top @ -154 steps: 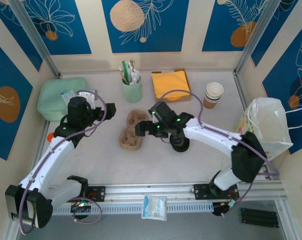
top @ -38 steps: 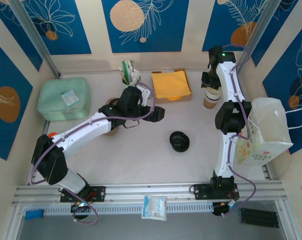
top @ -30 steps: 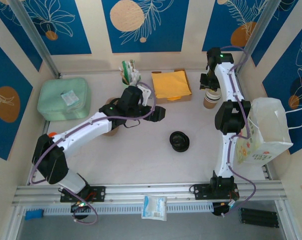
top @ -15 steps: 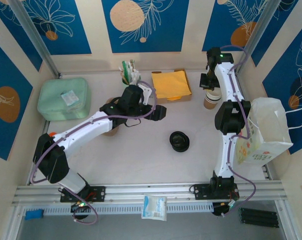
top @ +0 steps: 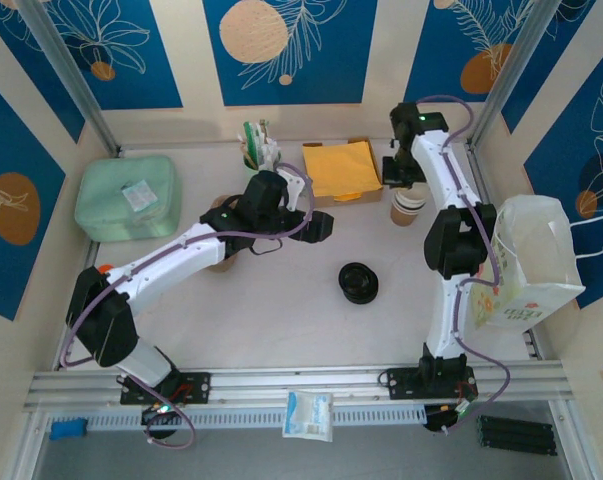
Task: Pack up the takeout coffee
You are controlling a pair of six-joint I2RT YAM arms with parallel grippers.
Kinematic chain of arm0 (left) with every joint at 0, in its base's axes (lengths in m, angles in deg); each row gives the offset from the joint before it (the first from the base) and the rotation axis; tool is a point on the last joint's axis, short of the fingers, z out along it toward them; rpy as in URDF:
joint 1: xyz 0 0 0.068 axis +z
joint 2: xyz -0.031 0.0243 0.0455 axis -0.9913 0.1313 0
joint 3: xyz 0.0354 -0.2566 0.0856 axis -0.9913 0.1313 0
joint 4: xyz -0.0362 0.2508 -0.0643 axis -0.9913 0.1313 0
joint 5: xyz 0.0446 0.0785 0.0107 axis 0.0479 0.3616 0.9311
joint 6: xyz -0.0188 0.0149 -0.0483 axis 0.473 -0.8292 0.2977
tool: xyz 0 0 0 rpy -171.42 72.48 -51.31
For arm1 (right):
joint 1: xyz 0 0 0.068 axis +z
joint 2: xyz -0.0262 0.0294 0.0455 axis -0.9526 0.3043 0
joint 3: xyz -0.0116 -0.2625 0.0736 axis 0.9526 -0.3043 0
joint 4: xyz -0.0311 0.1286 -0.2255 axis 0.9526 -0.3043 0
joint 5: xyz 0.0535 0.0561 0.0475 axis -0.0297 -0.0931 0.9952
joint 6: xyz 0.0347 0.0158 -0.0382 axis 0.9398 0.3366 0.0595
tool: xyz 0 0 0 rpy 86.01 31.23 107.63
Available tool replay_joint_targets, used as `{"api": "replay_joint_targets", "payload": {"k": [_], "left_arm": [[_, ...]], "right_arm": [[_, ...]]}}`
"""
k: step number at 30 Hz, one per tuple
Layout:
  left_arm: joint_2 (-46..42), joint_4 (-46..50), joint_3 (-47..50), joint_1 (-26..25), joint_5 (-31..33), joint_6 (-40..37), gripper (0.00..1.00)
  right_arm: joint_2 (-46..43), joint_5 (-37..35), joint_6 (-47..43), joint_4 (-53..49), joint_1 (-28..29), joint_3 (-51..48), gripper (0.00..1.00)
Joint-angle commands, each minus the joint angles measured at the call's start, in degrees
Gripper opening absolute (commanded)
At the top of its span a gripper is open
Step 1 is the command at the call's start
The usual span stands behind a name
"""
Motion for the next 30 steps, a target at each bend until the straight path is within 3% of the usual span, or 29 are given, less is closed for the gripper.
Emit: {"api": "replay_joint_targets", "payload": {"k": [1, 15, 24, 30], "left_arm": [[-0.61, 0.75, -1.16, -0.91, 0.53, -0.19, 0.99], [-1.42, 0.80, 0.19, -1.12, 1.98, 0.41, 0.99], [-1.12, 0.49, 0.38, -1.18, 2.08, 0.73, 0.99], [-1.05, 0.33, 0.29, -1.16, 2.16, 0.84, 0.99]], "right_arm": [[-4.26, 0.31, 0.28, 0.74, 2.96, -3.10, 0.00], [-9.20, -7.58, 0.32, 2.74, 11.25, -7.57, 0.00], [-9.70, -8.26, -0.71, 1.84, 11.86, -4.99, 0.00], [-8.49, -4.75, -0.37, 2.76, 11.68, -7.41, 0.00]]}}
